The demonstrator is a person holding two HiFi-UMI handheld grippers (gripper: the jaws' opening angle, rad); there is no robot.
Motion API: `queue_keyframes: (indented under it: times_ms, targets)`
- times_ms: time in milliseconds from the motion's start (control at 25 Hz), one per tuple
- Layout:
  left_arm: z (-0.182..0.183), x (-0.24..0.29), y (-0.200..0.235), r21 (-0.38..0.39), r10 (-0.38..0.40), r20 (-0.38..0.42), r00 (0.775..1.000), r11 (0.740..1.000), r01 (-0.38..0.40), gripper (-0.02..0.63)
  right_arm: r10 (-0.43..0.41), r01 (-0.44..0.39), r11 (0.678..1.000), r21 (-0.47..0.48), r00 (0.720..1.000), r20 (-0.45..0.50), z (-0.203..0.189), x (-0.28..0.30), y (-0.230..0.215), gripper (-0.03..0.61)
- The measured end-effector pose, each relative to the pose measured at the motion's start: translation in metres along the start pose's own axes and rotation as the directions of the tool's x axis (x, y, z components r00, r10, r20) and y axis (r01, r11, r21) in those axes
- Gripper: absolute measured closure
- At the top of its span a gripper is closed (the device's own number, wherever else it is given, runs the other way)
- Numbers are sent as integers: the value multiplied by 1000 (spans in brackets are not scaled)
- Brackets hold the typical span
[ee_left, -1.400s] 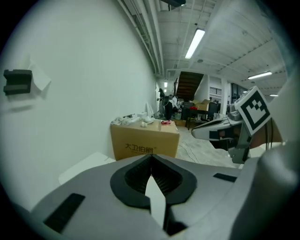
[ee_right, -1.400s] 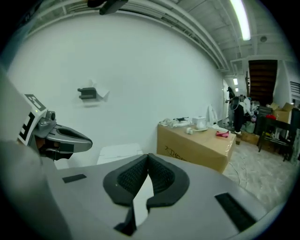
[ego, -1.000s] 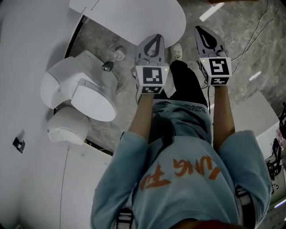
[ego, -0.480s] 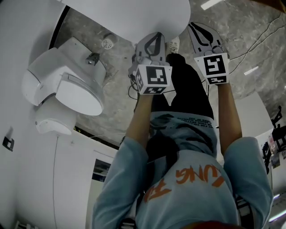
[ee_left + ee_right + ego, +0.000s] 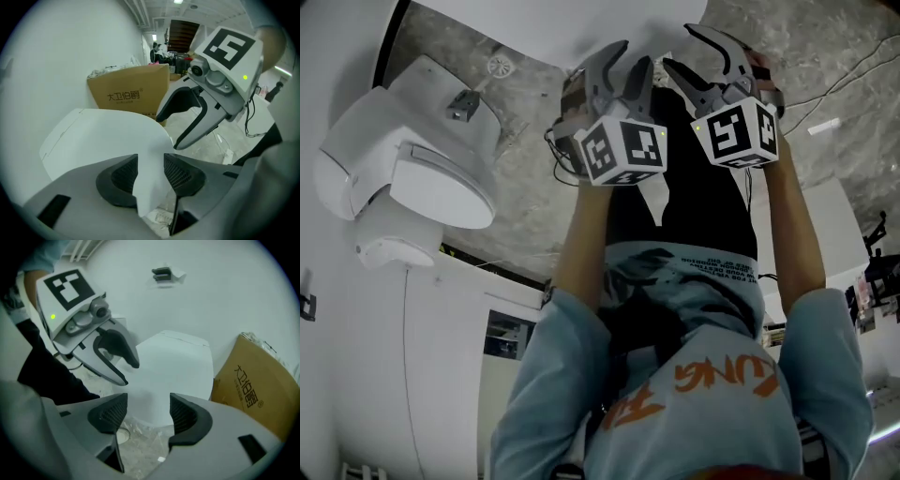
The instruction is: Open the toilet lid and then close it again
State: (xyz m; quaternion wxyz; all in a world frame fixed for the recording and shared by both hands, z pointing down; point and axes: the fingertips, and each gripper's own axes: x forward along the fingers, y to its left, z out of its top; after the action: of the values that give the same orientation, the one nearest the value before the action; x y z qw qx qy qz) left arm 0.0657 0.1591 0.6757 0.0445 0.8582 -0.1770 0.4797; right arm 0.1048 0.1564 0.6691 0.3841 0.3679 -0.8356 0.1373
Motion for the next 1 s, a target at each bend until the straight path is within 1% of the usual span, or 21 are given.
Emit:
queue_keyframes:
  times_ms: [80,160,280,400,480,560,640,800,920,1000]
  targets:
    - [-9,7,-4,71,21,-29,999,997,-18,377,15,-19,992,-122,999,-37,-10,9,10,234]
    - [-17,15,-11,125,31,-60,998,992,-24,320,22,-39,968,-247,997,-70,-20,16,16,210]
    - [-31,23,-16,172,54,-105,993,984,-36,279,25,-62,914,-402,995,-97,-31,28,23,198]
    - [-44,29,-18,199,73,-141,987,979,-44,272,23,-73,863,-500,994,-105,-38,41,26,195]
    - [-49,32,-17,212,82,-158,984,976,-48,272,11,-68,845,-530,994,-110,-39,50,22,190]
    - [-53,33,-13,224,97,-168,981,973,-57,272,1,-66,834,-548,993,-117,-39,56,20,181]
    - [-55,34,-11,225,103,-165,981,972,-65,271,6,-78,823,-563,992,-129,-40,61,22,178]
    - [-53,34,-14,222,106,-159,982,973,-70,270,15,-108,787,-608,988,-155,-41,60,26,178]
    - [-54,36,-14,220,115,-164,980,972,-77,270,25,-140,781,-609,981,-193,-40,61,27,201]
    - [-57,36,-15,226,116,-169,979,971,-76,270,19,-145,780,-609,978,-209,-40,62,29,207]
